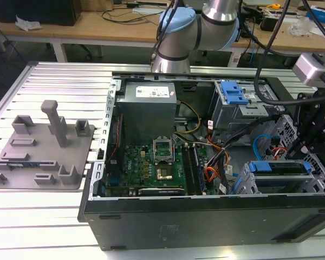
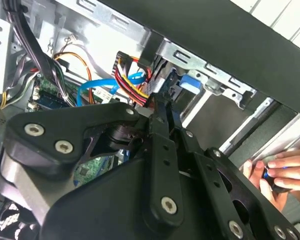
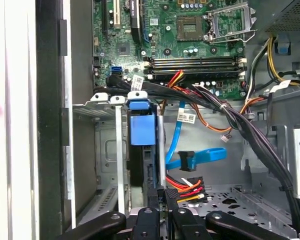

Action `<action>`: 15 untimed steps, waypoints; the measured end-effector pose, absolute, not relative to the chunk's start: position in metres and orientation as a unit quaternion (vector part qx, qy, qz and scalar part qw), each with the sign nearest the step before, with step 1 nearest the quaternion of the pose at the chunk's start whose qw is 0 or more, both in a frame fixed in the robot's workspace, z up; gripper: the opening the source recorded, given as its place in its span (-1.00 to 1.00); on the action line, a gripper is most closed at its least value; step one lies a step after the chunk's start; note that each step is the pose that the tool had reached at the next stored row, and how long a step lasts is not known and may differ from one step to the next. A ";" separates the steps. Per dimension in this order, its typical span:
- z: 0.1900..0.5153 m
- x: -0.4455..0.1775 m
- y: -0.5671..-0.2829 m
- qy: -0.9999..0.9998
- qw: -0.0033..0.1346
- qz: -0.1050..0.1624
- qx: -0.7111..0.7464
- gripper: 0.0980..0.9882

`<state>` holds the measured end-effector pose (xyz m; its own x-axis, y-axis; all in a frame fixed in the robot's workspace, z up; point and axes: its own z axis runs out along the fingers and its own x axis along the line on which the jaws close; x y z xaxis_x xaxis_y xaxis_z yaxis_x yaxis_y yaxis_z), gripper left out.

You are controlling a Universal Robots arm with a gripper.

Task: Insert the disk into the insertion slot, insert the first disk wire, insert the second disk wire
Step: 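Insert the first disk wire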

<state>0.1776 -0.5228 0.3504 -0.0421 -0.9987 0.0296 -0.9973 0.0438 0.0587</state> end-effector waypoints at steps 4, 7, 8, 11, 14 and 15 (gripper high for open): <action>0.350 0.178 -0.523 -0.722 0.032 -0.010 0.691 -0.85; 0.349 0.177 -0.523 -0.722 0.028 -0.006 0.691 -0.85; 0.349 0.177 -0.523 -0.722 0.027 -0.005 0.691 -0.85; 0.349 0.177 -0.523 -0.722 0.027 -0.005 0.692 -0.85; 0.349 0.176 -0.522 -0.722 0.028 -0.004 0.691 -0.85; 0.349 0.176 -0.523 -0.722 0.028 -0.003 0.691 -0.85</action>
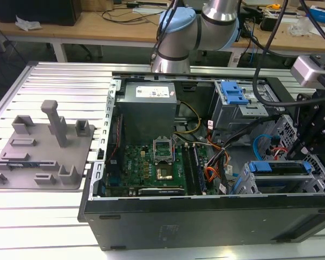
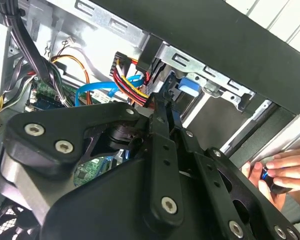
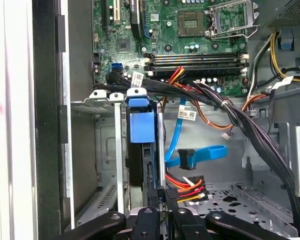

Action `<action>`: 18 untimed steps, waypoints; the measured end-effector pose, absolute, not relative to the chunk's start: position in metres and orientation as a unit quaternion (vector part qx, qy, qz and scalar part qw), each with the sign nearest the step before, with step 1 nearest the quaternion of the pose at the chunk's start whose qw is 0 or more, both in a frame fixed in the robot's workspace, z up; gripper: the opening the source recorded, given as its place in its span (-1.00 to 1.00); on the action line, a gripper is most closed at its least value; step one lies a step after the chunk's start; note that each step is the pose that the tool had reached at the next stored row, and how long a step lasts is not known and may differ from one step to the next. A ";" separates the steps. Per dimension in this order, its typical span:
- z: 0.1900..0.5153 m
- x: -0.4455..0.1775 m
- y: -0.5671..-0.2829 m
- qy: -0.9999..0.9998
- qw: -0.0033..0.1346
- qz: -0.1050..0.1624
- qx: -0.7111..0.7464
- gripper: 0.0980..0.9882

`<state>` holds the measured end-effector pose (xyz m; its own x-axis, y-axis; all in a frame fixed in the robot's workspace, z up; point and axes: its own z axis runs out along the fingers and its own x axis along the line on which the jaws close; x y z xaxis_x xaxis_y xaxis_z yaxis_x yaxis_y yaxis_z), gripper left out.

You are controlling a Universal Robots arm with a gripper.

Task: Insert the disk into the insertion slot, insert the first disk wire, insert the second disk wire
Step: 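Insert the first disk wire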

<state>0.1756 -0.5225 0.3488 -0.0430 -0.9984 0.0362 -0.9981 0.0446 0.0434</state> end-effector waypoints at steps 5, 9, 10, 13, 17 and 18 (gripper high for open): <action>0.349 0.174 -0.522 -0.722 0.031 0.003 0.691 -0.85; 0.349 0.173 -0.522 -0.723 0.032 0.015 0.690 -0.85; 0.349 0.173 -0.522 -0.723 0.032 0.015 0.690 -0.85; 0.349 0.173 -0.518 -0.723 0.032 0.015 0.690 -0.85; 0.349 0.172 -0.514 -0.723 0.032 0.015 0.690 -0.85; 0.349 0.172 -0.514 -0.723 0.032 0.015 0.690 -0.85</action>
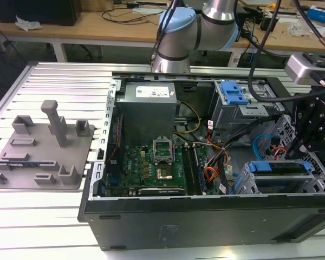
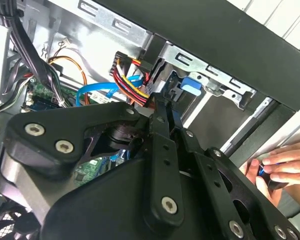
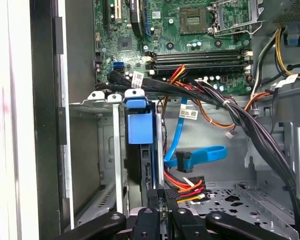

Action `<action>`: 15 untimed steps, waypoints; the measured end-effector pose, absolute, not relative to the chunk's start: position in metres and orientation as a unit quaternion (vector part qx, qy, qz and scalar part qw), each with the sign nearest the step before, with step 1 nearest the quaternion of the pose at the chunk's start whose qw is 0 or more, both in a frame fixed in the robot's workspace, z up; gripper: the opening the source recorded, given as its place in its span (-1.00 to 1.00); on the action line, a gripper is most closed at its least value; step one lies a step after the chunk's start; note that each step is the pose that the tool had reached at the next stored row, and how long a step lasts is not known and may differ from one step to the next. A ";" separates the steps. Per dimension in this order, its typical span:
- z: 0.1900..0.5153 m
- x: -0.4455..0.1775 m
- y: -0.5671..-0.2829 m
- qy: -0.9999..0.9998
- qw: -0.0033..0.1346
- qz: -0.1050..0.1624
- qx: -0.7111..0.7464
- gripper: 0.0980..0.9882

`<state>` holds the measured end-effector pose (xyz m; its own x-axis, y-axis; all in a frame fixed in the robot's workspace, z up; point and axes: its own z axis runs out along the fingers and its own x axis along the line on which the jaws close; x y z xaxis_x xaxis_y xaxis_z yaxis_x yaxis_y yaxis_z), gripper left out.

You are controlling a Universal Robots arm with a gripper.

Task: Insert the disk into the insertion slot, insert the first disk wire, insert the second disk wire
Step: 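Insert the first disk wire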

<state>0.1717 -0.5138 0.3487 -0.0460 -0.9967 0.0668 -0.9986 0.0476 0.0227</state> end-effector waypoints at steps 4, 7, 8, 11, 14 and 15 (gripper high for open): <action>0.349 0.172 -0.514 -0.723 0.032 0.015 0.690 -0.85; 0.349 0.172 -0.514 -0.723 0.032 0.015 0.690 -0.85; 0.349 0.172 -0.514 -0.723 0.032 0.015 0.690 -0.85; 0.349 0.172 -0.516 -0.723 0.032 0.015 0.690 -0.85; 0.349 0.172 -0.518 -0.723 0.032 0.015 0.690 -0.85; 0.349 0.172 -0.518 -0.723 0.032 0.015 0.690 -0.85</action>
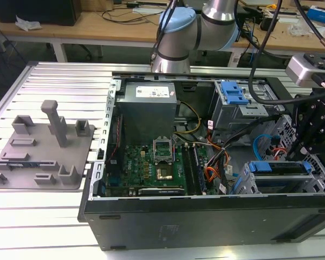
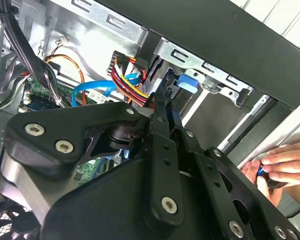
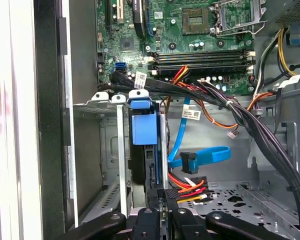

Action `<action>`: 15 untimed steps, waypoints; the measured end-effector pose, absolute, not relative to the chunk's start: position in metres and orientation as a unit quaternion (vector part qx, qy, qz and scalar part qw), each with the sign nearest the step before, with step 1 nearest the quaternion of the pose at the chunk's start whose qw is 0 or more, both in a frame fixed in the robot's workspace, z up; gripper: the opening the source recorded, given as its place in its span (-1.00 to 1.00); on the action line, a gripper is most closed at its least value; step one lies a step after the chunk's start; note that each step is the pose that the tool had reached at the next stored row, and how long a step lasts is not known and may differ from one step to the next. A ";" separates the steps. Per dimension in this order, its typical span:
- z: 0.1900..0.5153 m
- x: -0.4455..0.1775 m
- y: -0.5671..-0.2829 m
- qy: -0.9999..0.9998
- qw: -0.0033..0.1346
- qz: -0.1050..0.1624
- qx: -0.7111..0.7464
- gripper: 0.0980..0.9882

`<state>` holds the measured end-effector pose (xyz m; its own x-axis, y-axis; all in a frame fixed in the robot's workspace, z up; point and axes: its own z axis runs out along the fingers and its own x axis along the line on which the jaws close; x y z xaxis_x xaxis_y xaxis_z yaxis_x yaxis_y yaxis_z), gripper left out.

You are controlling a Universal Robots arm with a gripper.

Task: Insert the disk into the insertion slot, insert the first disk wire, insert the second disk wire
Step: 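Insert the first disk wire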

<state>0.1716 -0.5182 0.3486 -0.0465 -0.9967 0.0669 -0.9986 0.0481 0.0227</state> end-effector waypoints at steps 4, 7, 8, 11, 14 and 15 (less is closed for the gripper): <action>0.349 0.171 -0.519 -0.723 0.032 0.015 0.690 -0.85; 0.349 0.171 -0.520 -0.723 0.032 0.015 0.690 -0.85; 0.348 0.171 -0.521 -0.723 0.032 0.015 0.690 -0.85; 0.348 0.171 -0.522 -0.723 0.032 0.015 0.690 -0.85; 0.348 0.171 -0.523 -0.723 0.032 0.015 0.690 -0.85; 0.348 0.171 -0.523 -0.723 0.032 0.015 0.690 -0.85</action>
